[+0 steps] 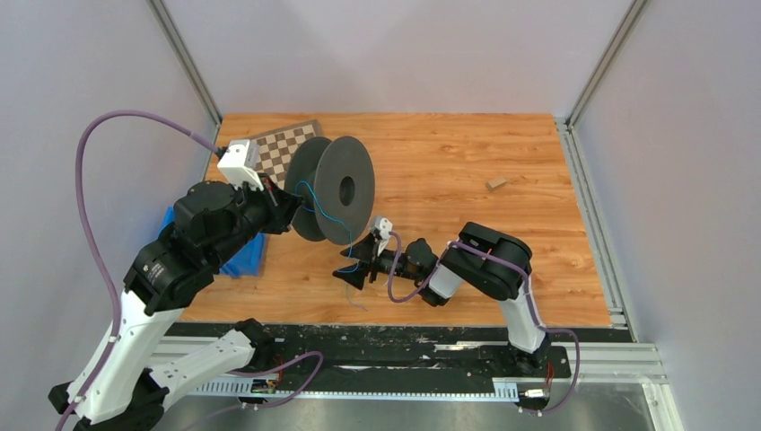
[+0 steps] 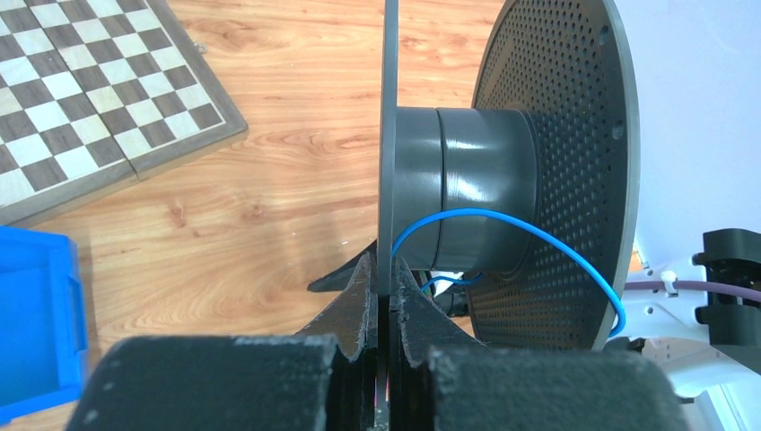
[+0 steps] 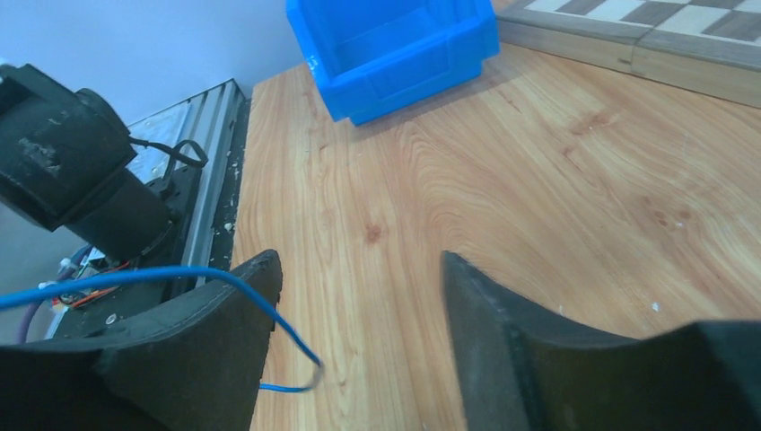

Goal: Wrap the cables

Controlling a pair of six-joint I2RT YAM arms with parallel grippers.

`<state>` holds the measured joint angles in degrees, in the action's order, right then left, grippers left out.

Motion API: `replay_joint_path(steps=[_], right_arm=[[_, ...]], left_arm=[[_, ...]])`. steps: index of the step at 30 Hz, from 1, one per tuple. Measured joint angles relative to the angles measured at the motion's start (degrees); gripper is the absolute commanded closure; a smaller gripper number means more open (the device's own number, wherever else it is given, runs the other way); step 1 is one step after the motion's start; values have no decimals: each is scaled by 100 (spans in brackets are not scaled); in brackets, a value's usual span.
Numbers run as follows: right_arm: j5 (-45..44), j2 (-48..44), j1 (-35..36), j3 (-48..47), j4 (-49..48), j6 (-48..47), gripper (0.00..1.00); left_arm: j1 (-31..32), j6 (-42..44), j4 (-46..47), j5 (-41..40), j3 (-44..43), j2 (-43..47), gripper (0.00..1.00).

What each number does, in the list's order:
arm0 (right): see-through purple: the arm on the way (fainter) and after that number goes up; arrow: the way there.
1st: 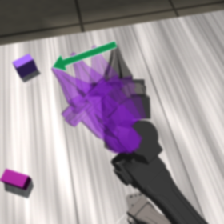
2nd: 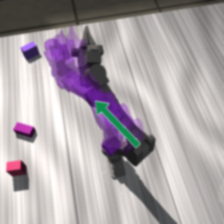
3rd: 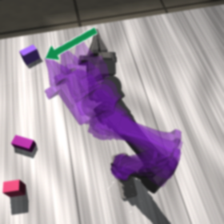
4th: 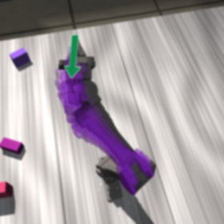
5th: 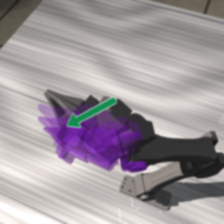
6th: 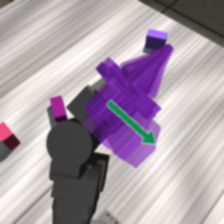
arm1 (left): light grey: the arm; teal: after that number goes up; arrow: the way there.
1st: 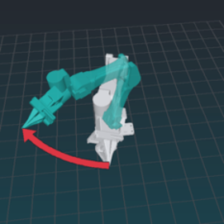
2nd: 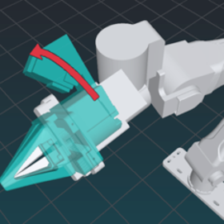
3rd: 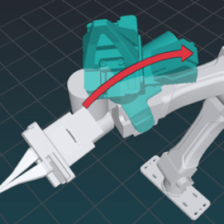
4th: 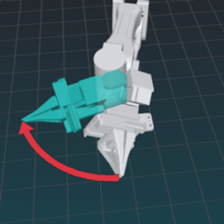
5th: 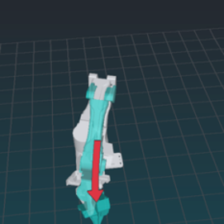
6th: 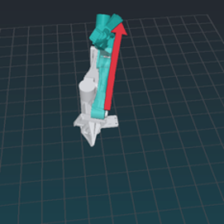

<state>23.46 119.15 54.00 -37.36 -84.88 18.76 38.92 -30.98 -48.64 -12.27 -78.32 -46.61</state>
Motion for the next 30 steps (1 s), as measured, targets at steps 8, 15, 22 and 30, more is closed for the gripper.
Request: replay_joint_path(steps=[8,15,22,30], right_arm=[[-468,-35,0,328,-4,227,100],[-1182,-1849,-39,1703,186,31,100],[-1991,-5182,-354,758,2933,-894,100],[-1718,-5501,-2253,-769,5176,-1307,100]], left_arm=[[0,20,37,-66,0,37,100],[0,444,-155,-723,4,-151,100],[0,955,-649,-743,214,-680,100],[0,1252,-1005,374,400,-841,100]])
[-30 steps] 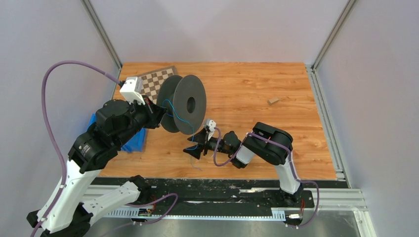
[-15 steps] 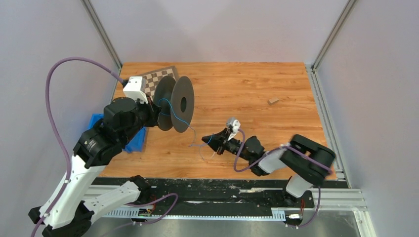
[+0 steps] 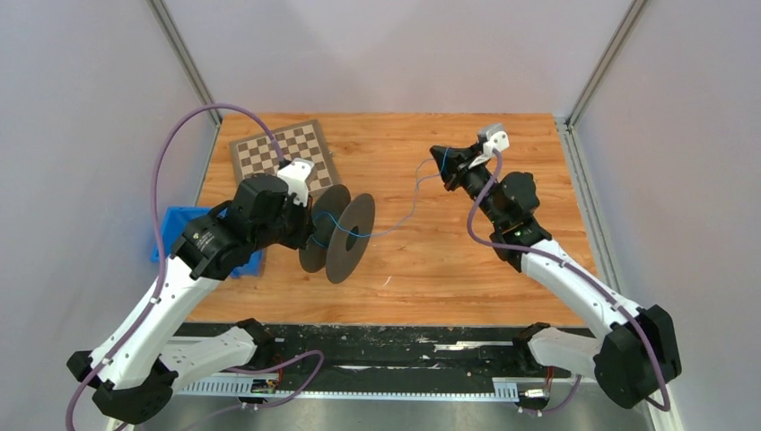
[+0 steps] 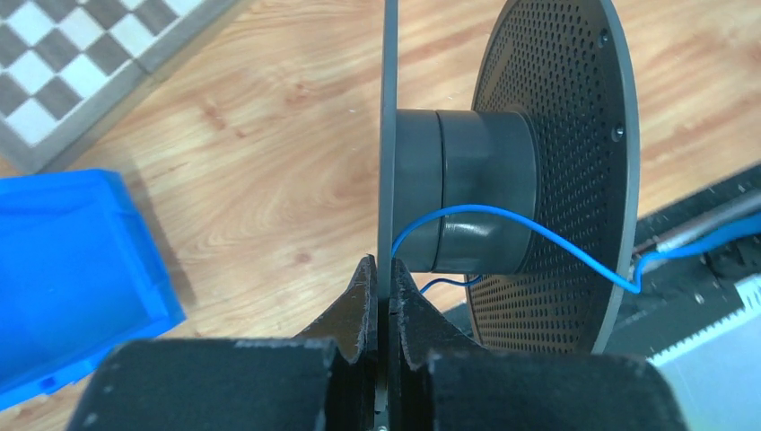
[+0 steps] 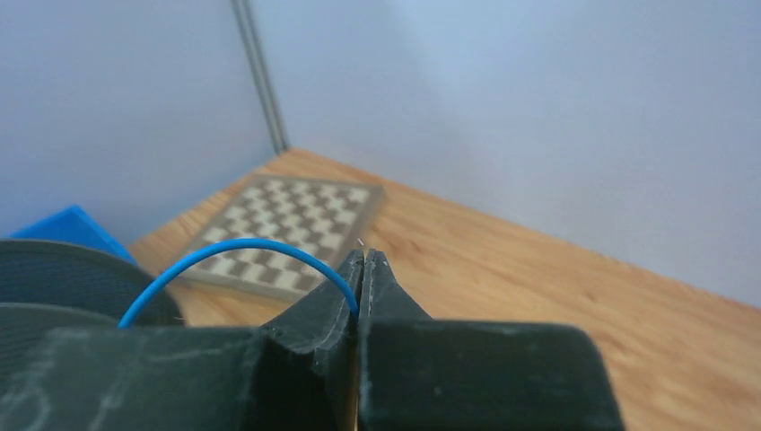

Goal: Wrap the cables

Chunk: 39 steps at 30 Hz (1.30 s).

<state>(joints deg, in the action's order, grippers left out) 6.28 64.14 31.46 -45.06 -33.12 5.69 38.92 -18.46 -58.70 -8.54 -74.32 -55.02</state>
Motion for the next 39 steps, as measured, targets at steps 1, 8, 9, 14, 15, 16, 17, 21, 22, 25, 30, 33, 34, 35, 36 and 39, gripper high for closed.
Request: replay_joint_path(steps=[1,8,9,14,15,16,17,21,22,25,30,33,34,35,36,39], right_arm=[[87,109,-197,-44,179,17,100],[695,946,-997,-61,1005,330,100],[785,1014,-1064,-61,1014,413,100],[1141,1276,-1399,-205,1049,745,100],[1191,1351,-1458,-306,1054,793,100],[1246,1438,-1521,-433,1058,841,100],[1300,1528,-1582,-566,1056,896,100],[1480,1829,-1788,-879,1051,1036,100],[1513,1910,-1821,-901,1051,1062,100],[1639,2184,-1864,-901,1106,1121,100],[1759,2465,-1856,-673,1270,1207,100],[1746,2559,-1847,-546,1403,1211,100],[1733,2597,-1847,-546,1429,1211,100],[1725,2636,-1849,-546,1449,1211,100],[1720,2673,-1849,-546,1478,1211,100],[1716,2765,-1849,-546,1547,1211,100]], left_arm=[[0,28,-7,175,7,24,100],[0,129,-24,1095,7,278,100],[0,140,-33,1139,7,286,100],[0,254,-203,1252,7,103,100],[0,289,-267,1279,7,24,100],[0,317,-319,1305,7,-52,100],[0,356,-372,1340,9,-142,100],[0,466,-369,1502,76,-306,100],[0,490,-361,1563,103,-295,100],[0,516,-289,1696,127,-203,100],[-2,533,-50,1912,127,33,100],[-33,535,90,2090,127,133,100],[-42,535,129,2168,127,164,100],[-46,535,157,2238,127,190,100],[-52,538,186,2328,127,216,100],[-70,570,238,2544,127,278,100]])
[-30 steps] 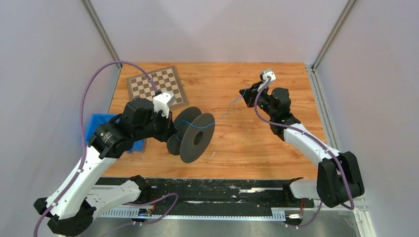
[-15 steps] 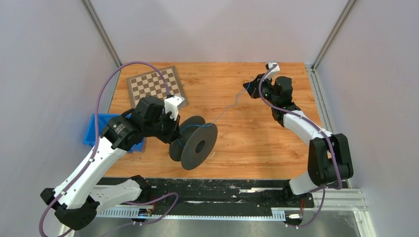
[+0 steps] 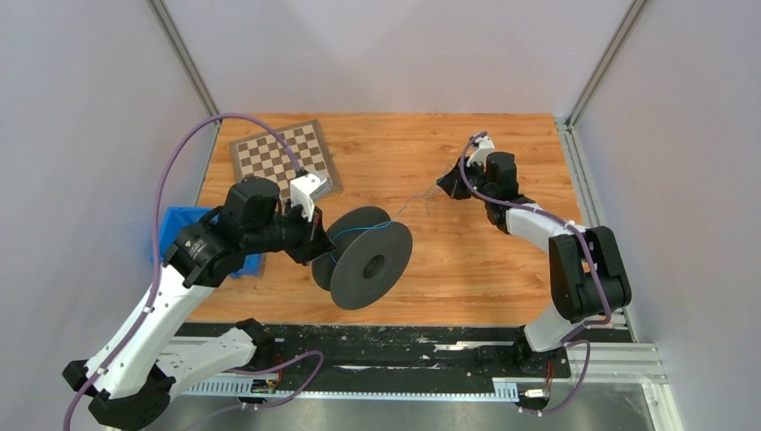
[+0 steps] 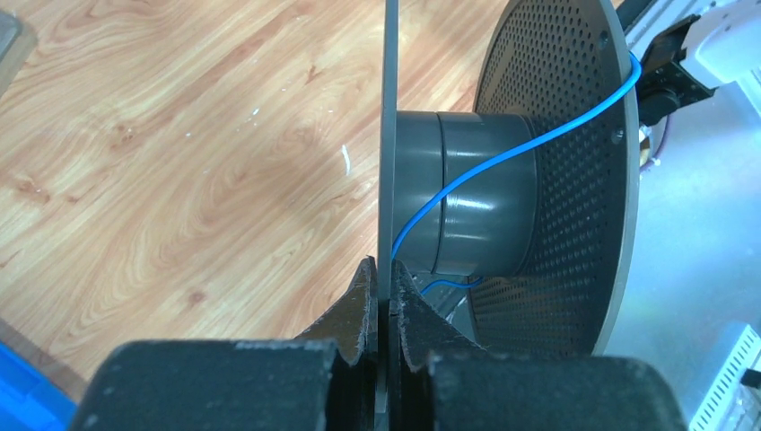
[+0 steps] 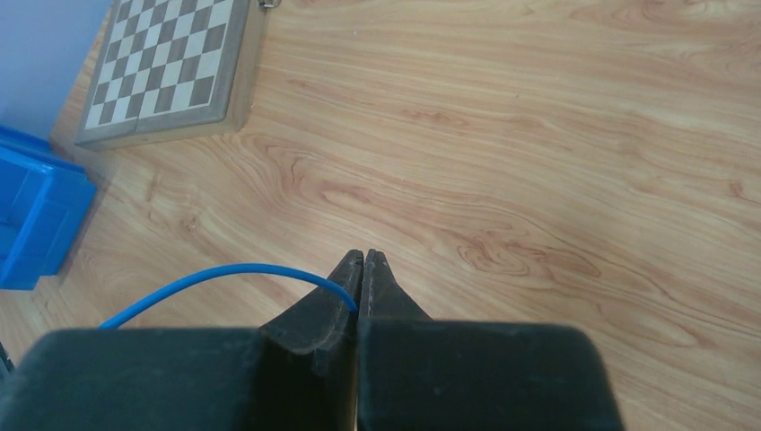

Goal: Wrap the cables

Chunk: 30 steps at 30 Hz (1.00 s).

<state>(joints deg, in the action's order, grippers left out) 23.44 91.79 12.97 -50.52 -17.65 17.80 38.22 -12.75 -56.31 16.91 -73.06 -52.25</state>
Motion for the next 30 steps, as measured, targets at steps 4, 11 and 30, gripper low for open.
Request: replay_joint_path(steps=[4,11,30], right_arm=[[11,85,-48,-13,46,37,100],[7,87,-391,-411,105,293,100],[76,-389,177,643,162,225,100]], left_arm=[[0,103,-146,-98,0,-79,100],[-7,256,-577,-599,107,-612,100],[-153,-437,179,-844,184,-260,100]])
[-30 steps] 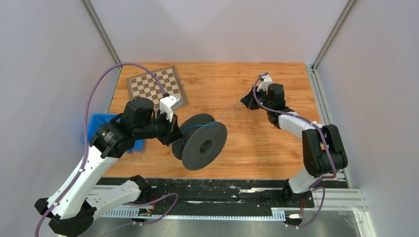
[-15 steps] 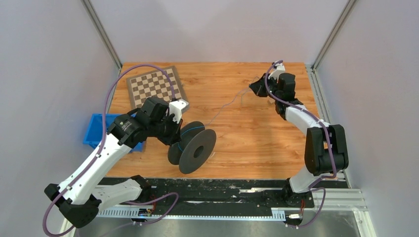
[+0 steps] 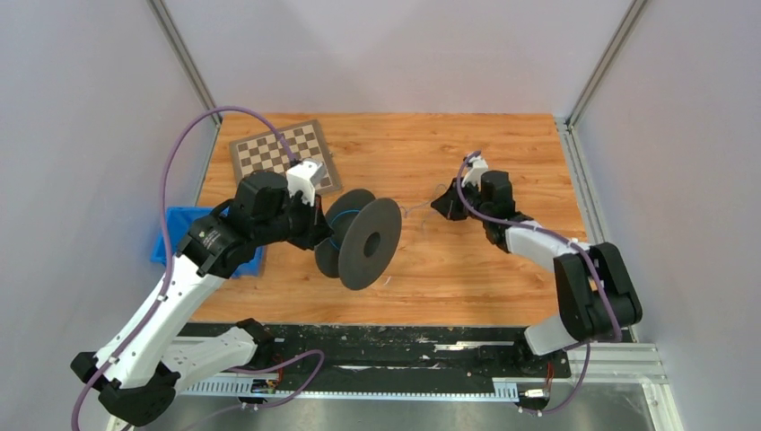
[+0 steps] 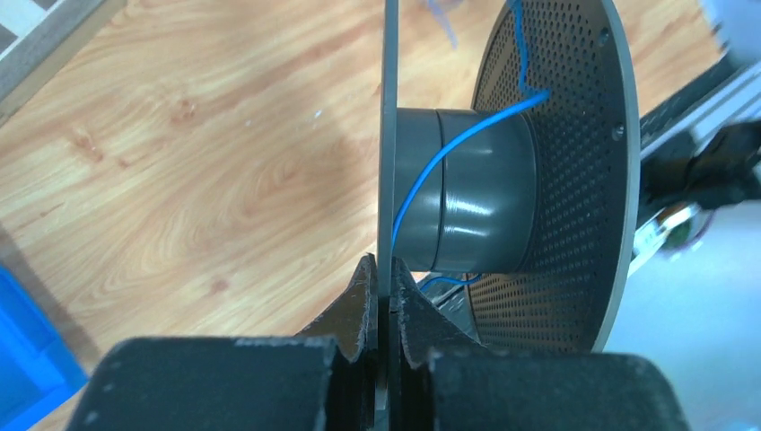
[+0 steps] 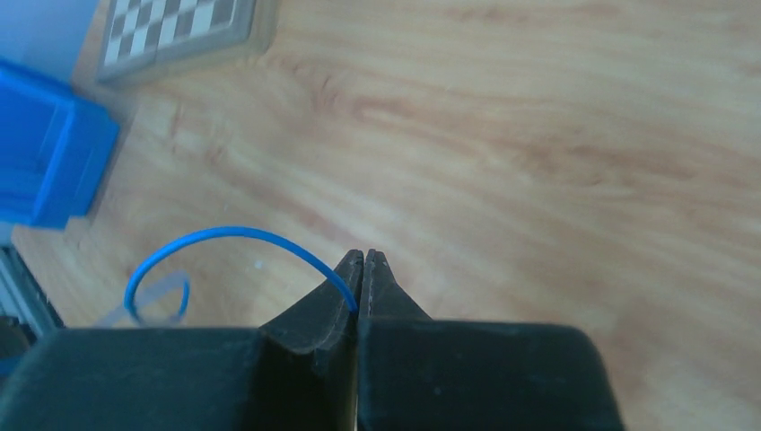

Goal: Wrap the cables

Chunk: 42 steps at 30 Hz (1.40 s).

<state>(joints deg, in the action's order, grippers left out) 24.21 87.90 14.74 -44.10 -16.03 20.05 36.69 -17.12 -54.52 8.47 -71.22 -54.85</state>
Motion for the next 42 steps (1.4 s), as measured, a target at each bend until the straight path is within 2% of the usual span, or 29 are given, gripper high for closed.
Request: replay_joint_path(steps=[5,13,17,23,31,37,42], right_arm=[[-372,-868,957,787,-11,-31,100],[-1650,-2026,2938,1526,-48,-13,100],[-2253,-2192,3873,1351,68,-98,100],[-2879,-1425,5071,149,542,-518,100],[-3303,-935,5278,-1252,1211,-1290,100],[-3274,-750,5075,-2310,1488,-1882,100],[-3112,-723,4675,-2667,1672,-2162,100]], left_arm=[[-310,-863,697,11,-44,107,100],[-1355,-2085,1497,142,74,522,100],[-1423,-2308,1652,-186,210,527,100],[-1423,-2347,1657,-730,385,42,100],[-1429,-1899,1488,-1287,638,-221,100],[-1318,-1099,1440,-1338,927,-326,100],[-1141,-678,1292,-1495,1191,-332,100]])
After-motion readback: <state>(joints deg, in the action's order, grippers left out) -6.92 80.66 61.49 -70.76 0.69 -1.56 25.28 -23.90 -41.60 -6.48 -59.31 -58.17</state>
